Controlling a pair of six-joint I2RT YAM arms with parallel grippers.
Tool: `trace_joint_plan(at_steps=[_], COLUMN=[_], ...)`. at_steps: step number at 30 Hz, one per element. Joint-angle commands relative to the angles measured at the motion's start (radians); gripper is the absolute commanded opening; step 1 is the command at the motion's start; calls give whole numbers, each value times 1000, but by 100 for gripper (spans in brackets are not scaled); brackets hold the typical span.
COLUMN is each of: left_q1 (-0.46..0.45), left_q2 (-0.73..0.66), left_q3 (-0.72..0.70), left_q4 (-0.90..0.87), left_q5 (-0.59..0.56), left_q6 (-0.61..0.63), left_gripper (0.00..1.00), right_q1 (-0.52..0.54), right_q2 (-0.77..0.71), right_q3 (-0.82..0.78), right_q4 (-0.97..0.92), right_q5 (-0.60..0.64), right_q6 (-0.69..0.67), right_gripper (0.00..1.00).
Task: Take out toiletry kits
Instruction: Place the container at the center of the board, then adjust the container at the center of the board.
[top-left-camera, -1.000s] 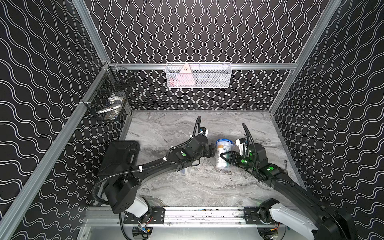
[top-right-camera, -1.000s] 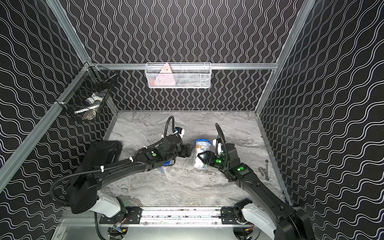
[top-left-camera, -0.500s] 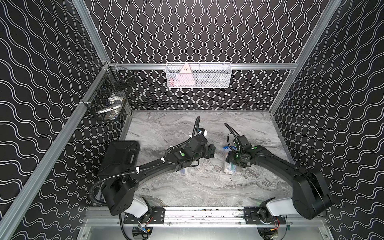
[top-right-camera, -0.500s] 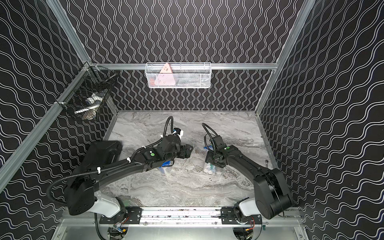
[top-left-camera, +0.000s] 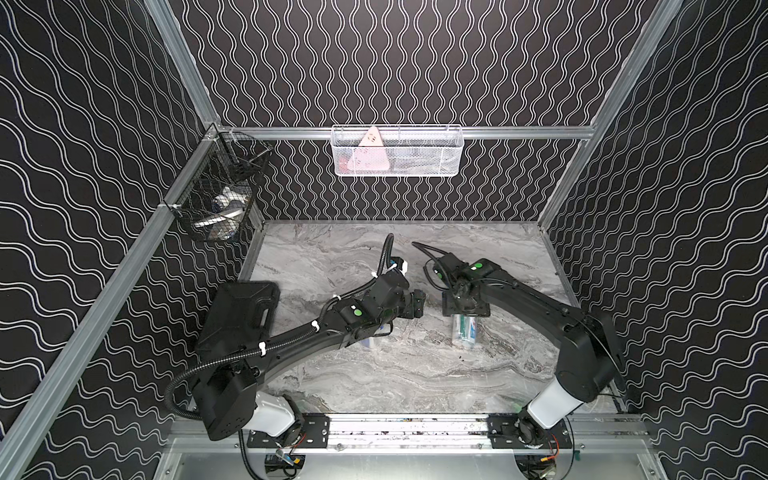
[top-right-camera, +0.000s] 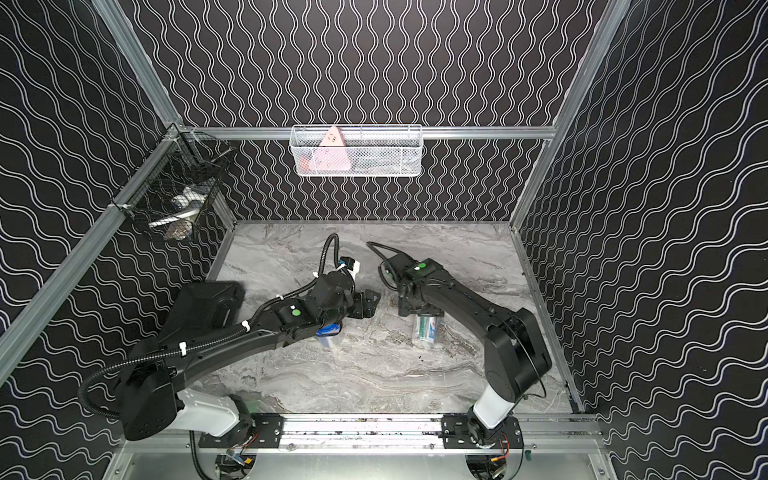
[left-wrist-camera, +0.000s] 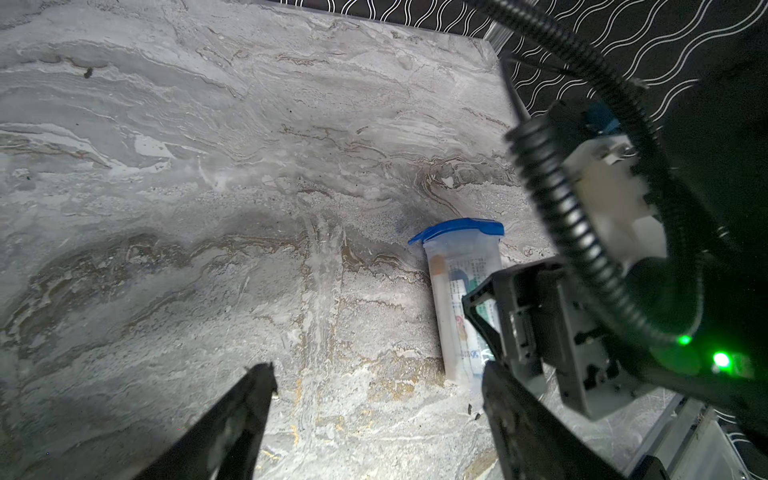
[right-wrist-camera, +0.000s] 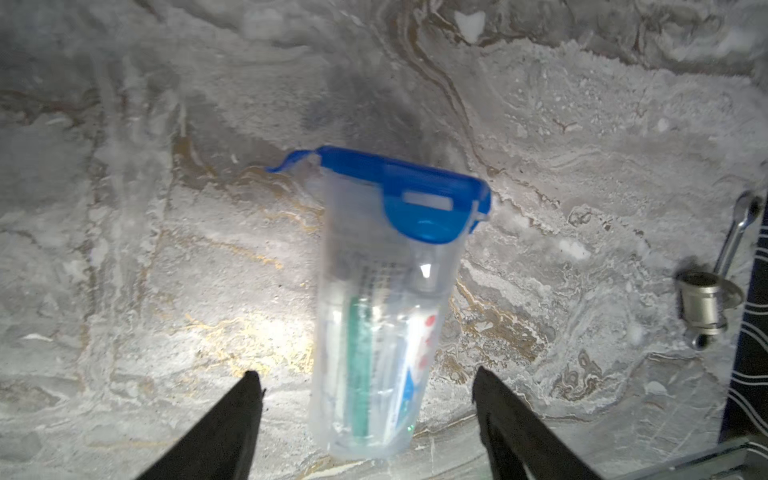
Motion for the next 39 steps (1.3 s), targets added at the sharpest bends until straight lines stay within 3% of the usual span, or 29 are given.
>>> trace_joint_plan(at_steps=[1,7,12,24,31,36,39], left_q1=[1,1,2,2,1,2,3], left_q2=[-16,-5,-1,9,4,3,14], left_q3=[-4,-6,-5,13,11,10,19], left_q4=[-12,-14,-13,-17,-19,-18,-26], left_q5=[-26,-30,-27,-20,-21,-22,-27], left_q6=[3,3,-1,-5,-6,0,12], left_gripper=[82,82,82,82,82,82,82], right_q1=[49,47,30,-58,-127,-149,-154], right_q2=[84,194,215,220,208,164,101], right_q3=[81,61,-13,-163,-198,-221,-261], right_q4=[-146,-125,-53,79,159,194,251], right_q5=[108,119,96,62,33,41,4], right_q6=[64,122,122,76,27,16,-4], right_gripper=[75,65,64,66,73,52,47])
